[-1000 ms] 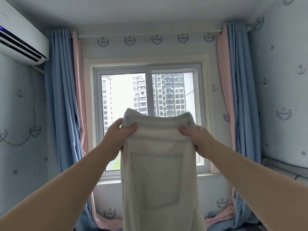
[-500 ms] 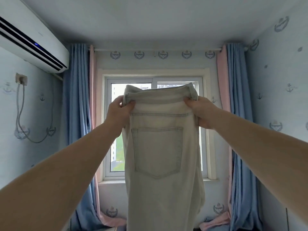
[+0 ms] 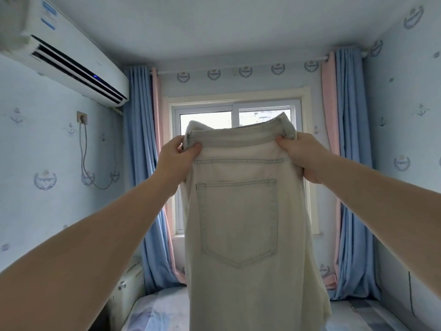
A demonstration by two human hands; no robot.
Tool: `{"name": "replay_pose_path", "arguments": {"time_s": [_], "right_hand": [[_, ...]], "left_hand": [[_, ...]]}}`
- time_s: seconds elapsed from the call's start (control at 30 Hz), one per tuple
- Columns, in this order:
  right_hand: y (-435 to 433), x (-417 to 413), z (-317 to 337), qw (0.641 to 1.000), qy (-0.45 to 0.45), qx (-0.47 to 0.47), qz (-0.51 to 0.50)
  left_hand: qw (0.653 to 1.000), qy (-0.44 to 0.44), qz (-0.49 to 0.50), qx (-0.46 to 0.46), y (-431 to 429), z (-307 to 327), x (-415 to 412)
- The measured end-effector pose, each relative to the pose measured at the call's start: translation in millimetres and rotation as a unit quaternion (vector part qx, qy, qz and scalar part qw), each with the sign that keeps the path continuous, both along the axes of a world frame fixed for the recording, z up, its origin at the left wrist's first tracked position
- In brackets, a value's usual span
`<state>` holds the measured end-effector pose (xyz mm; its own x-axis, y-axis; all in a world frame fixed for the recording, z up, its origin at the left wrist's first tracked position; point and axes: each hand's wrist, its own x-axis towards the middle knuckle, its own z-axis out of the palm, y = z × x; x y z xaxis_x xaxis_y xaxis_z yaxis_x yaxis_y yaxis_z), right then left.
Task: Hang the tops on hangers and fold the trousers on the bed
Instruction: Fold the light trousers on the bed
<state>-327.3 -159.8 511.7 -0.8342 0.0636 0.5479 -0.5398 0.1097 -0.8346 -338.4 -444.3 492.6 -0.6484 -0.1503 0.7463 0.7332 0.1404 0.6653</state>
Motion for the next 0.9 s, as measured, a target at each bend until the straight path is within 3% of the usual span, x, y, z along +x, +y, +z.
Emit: {"name": "replay_pose_path", "arguments": {"time_s": [0.27,0.53,0.73,0.9], "right_hand": [[-32.3,6.9,-16.5,1.000,-0.021,0.011,0.004],[-104.8,-54.2,-71.9,0.997,-0.063,0.032,0.026],[-174.4,-155.2,-163.5,0.989,-0.129,0.059,0.036],[-236.5,-283.7,-292.5,0.965,-0.240,0.100,0.041]], "left_hand": [[0.999,-0.037,0.017,-0.007,-33.3,-20.1,32.7],[0.993,-0.105,0.043,0.020,-98.0,-87.2,-6.4],[0.980,-0.184,0.072,0.028,-167.9,-183.6,-101.4],[0.954,-0.284,0.092,0.025,-235.0,-320.5,-230.7]]}}
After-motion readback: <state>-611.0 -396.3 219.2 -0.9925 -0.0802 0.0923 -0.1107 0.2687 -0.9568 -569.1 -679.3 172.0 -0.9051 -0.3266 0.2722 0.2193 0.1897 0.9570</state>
